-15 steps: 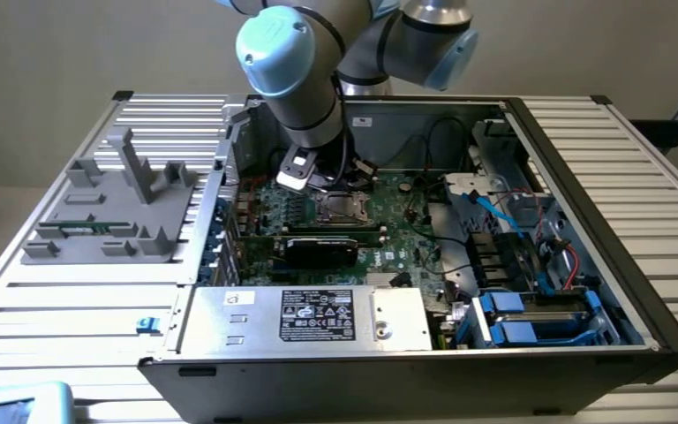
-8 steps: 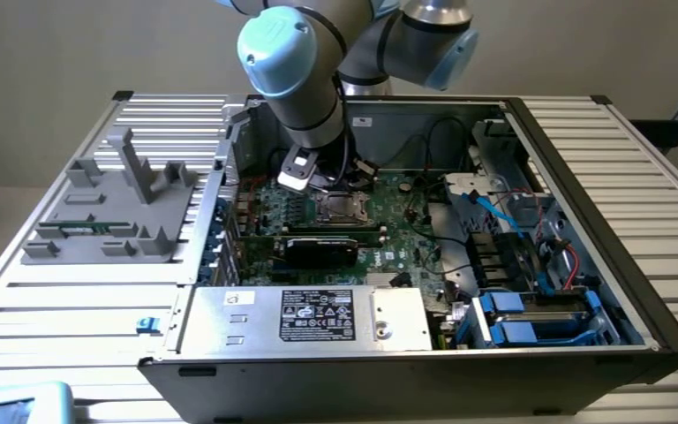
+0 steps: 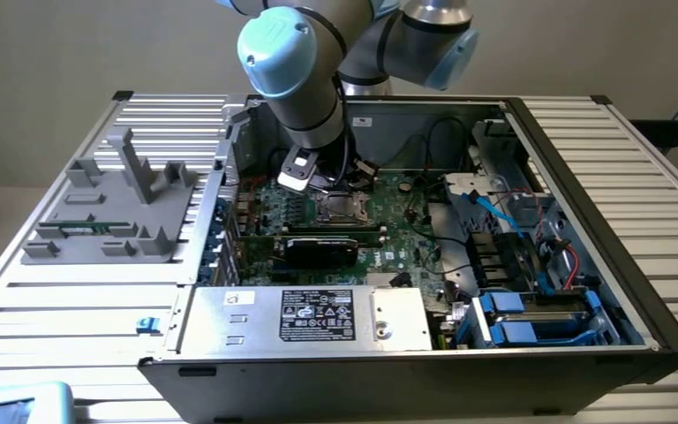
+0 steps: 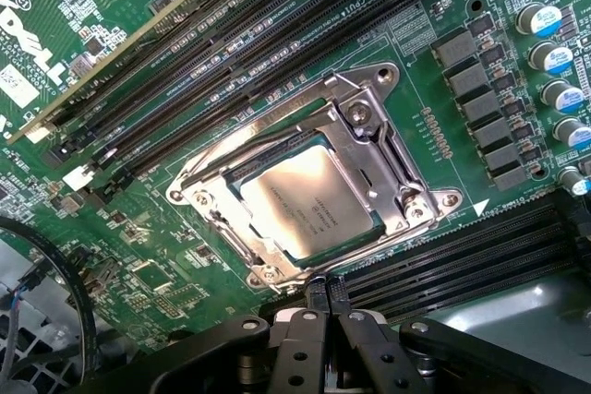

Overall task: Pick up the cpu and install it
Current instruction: 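Install the first cpu locking lever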

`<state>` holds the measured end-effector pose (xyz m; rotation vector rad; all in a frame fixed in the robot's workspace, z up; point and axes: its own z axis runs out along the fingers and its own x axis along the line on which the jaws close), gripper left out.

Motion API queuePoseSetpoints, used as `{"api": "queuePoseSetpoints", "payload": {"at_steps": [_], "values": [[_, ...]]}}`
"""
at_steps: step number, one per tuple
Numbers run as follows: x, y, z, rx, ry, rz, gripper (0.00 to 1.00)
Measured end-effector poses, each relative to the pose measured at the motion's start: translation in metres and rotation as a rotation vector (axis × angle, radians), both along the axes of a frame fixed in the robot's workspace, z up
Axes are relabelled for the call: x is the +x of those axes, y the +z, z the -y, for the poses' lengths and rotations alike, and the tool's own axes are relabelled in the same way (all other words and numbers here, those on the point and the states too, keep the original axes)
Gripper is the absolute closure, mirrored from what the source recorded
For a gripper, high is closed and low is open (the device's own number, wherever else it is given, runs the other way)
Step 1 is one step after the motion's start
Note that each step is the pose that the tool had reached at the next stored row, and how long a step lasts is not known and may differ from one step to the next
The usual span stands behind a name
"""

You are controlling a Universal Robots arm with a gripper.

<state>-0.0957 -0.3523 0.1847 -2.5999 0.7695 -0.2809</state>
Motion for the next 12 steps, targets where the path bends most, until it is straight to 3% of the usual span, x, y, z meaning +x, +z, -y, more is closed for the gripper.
{"api": "queuePoseSetpoints", "payload": {"at_steps": [12], "values": [[0.0004,-0.0008,0.0000,0.0041,0.000,0.0000,0.88]]}}
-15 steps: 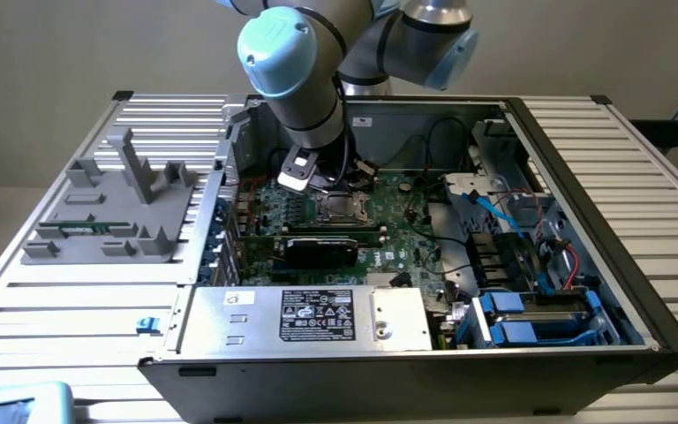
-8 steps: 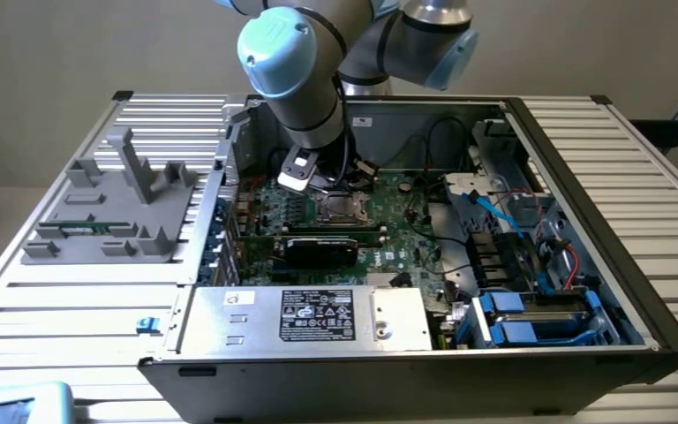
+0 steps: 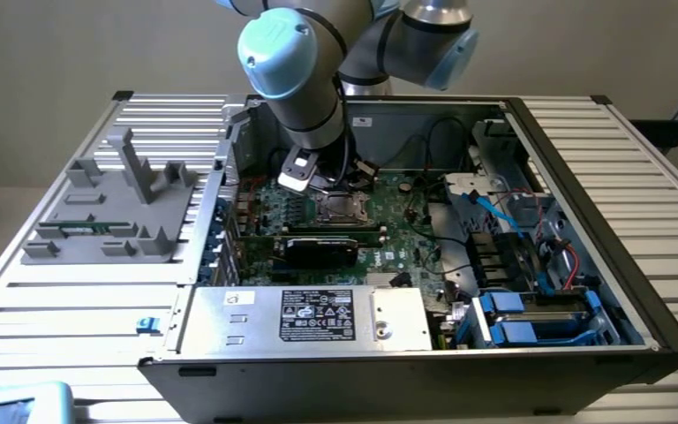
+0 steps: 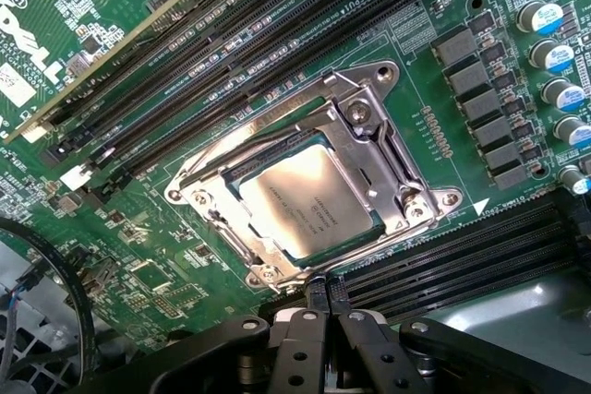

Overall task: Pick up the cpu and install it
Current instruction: 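Install the first cpu locking lever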

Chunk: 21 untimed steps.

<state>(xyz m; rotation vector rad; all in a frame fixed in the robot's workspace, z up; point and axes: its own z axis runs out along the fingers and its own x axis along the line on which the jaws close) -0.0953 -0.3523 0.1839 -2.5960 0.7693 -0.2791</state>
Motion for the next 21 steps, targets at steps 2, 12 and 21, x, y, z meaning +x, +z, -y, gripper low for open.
{"api": "queuePoseSetpoints", "payload": {"at_steps": [2,12,21], "values": [[0.0001,-0.0002,0.0000,0.0003,0.000,0.0000,0.88],[0.0005,-0.0004,0.0000,0.0004,0.000,0.0001,0.88],[0.0008,-0.0006,-0.0001,0.0029,0.000,0.0009,0.88]]}}
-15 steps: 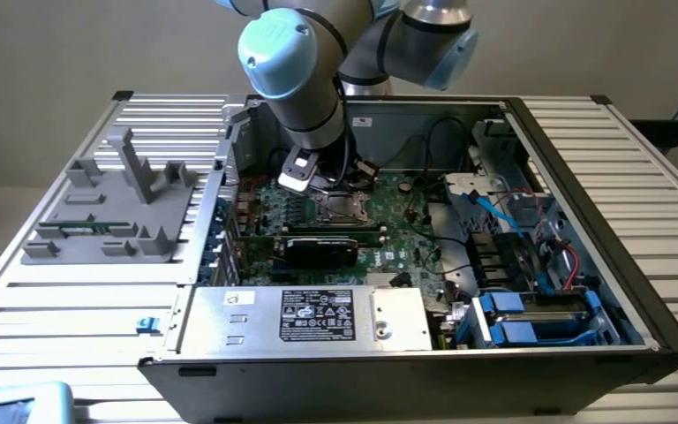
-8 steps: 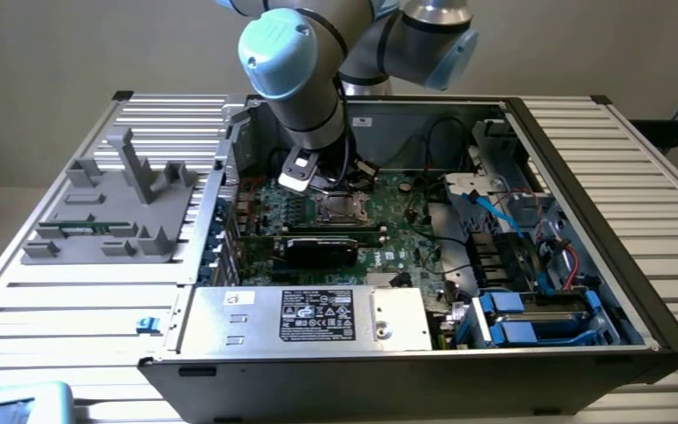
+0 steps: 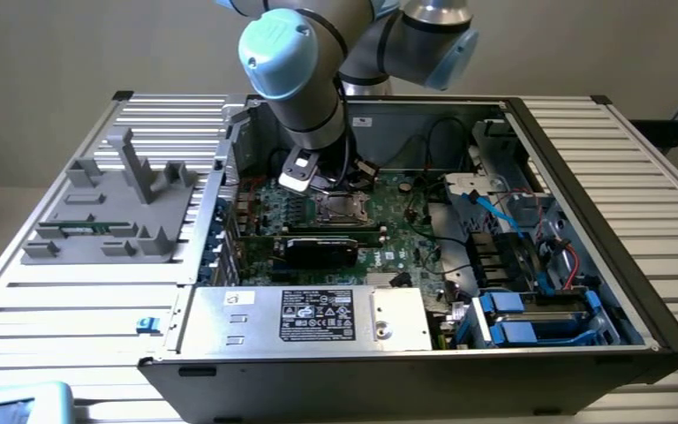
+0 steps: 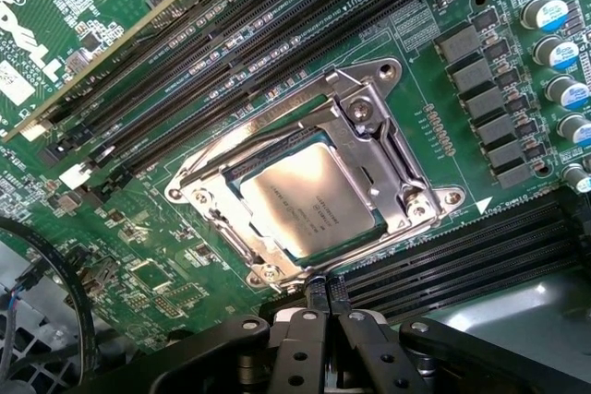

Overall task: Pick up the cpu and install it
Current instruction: 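Install the first cpu locking lever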

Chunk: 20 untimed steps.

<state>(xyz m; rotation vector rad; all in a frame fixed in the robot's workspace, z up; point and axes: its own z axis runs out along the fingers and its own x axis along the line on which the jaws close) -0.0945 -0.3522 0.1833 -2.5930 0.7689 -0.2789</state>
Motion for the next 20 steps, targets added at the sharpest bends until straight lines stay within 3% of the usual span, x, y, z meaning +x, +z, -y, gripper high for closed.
{"api": "queuePoseSetpoints", "payload": {"at_steps": [20], "values": [[0.0000,-0.0007,-0.0001,0.0059,0.000,0.0014,0.88]]}}
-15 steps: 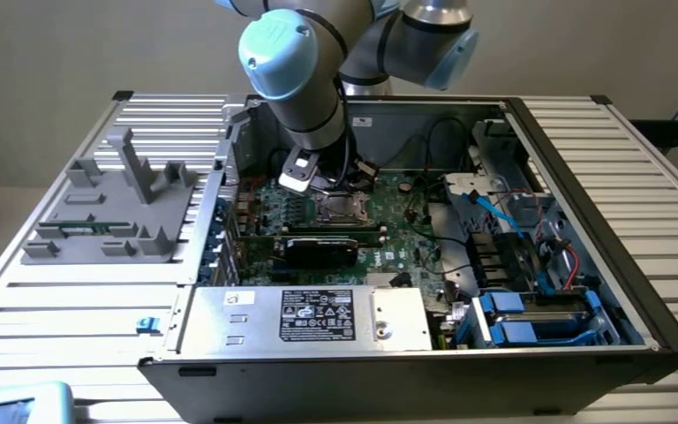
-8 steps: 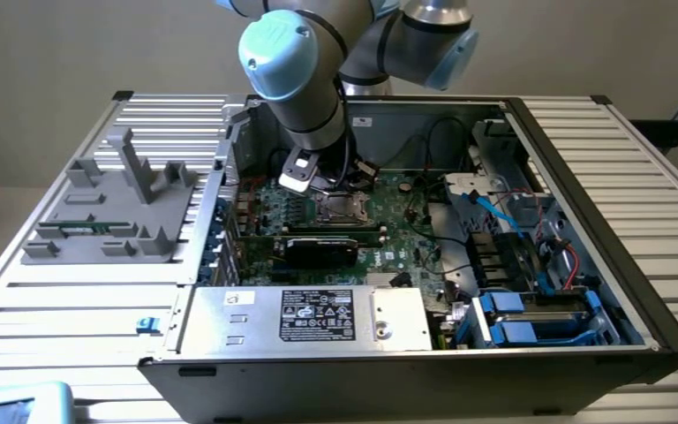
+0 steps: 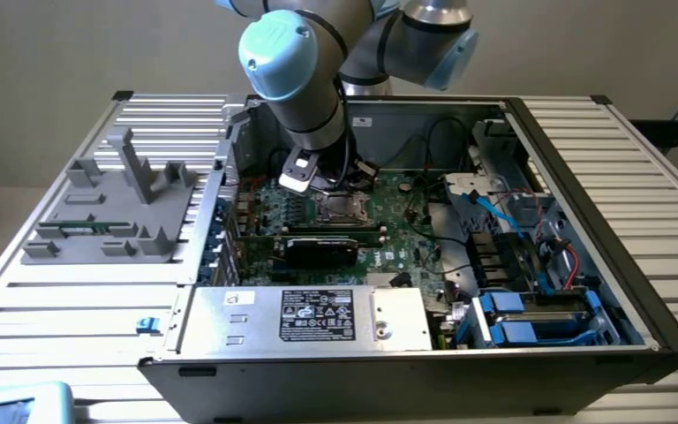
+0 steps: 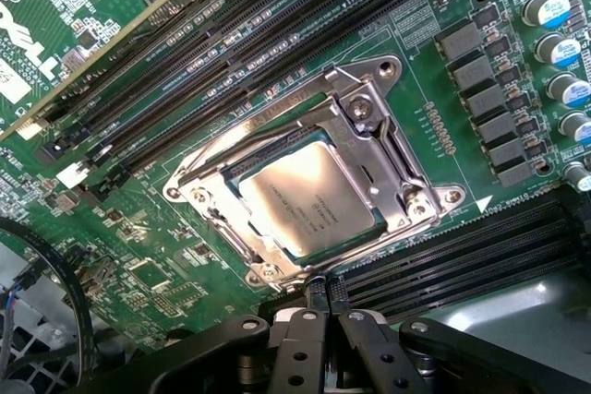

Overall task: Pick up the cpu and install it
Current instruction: 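Install the first cpu locking lever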

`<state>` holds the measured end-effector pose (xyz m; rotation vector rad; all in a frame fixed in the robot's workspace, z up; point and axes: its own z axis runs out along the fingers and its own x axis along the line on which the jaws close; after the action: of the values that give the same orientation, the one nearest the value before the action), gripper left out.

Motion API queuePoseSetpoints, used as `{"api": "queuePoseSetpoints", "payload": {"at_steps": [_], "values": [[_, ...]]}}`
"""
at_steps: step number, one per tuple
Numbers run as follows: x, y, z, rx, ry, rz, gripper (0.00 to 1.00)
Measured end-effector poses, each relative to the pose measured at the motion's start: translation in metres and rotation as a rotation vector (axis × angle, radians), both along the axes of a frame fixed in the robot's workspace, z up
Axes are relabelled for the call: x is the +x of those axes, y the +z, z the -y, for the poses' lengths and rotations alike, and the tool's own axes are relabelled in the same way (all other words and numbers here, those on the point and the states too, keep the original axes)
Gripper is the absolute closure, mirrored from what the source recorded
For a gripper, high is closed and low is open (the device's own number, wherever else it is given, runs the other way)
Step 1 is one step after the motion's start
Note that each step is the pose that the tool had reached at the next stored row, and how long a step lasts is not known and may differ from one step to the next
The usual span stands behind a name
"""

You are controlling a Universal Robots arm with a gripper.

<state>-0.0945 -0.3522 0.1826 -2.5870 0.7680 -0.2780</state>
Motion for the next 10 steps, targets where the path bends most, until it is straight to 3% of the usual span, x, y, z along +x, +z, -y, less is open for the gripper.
{"api": "queuePoseSetpoints", "payload": {"at_steps": [10], "values": [[0.0000,-0.0003,-0.0006,0.0042,0.000,0.0008,0.88]]}}
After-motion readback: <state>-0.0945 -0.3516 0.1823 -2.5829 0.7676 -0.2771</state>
